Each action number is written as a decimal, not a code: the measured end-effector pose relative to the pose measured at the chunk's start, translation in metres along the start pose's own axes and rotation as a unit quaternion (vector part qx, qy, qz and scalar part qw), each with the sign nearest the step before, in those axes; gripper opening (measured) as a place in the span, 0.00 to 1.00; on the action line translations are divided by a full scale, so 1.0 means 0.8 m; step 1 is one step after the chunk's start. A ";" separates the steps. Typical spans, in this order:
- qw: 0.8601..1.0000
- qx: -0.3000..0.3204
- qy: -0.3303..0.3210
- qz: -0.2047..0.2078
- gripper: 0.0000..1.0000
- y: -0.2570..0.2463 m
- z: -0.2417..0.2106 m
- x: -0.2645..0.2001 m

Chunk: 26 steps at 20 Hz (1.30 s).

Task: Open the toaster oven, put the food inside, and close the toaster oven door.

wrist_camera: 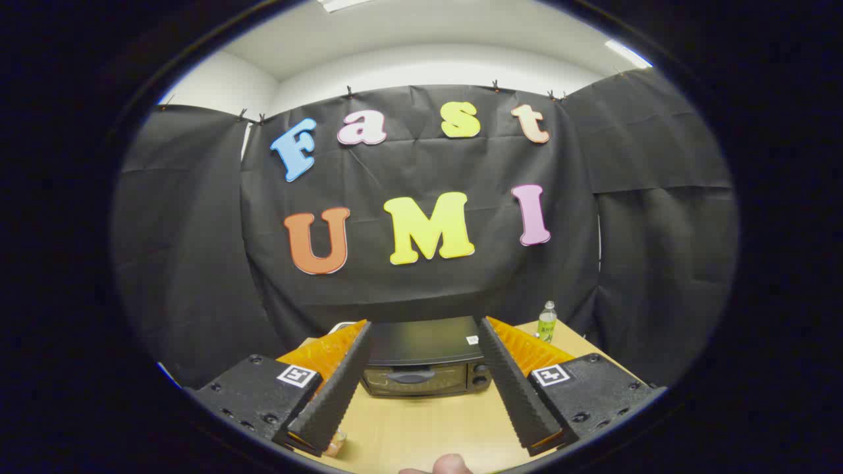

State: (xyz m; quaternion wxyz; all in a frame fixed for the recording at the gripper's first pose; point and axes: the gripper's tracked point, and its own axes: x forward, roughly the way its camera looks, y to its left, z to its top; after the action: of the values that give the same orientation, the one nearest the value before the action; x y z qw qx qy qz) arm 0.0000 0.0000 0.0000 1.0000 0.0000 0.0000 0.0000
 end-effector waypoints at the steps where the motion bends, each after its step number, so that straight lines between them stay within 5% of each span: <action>1: 1.000 0.002 0.004 0.001 1.00 0.001 -0.004 -0.001; 26: 0.999 0.002 0.048 0.015 1.00 -0.002 -0.034 0.025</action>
State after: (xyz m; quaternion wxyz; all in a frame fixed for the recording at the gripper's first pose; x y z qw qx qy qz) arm 0.0198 -0.0020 -0.0274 0.9987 0.0019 0.0481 0.0152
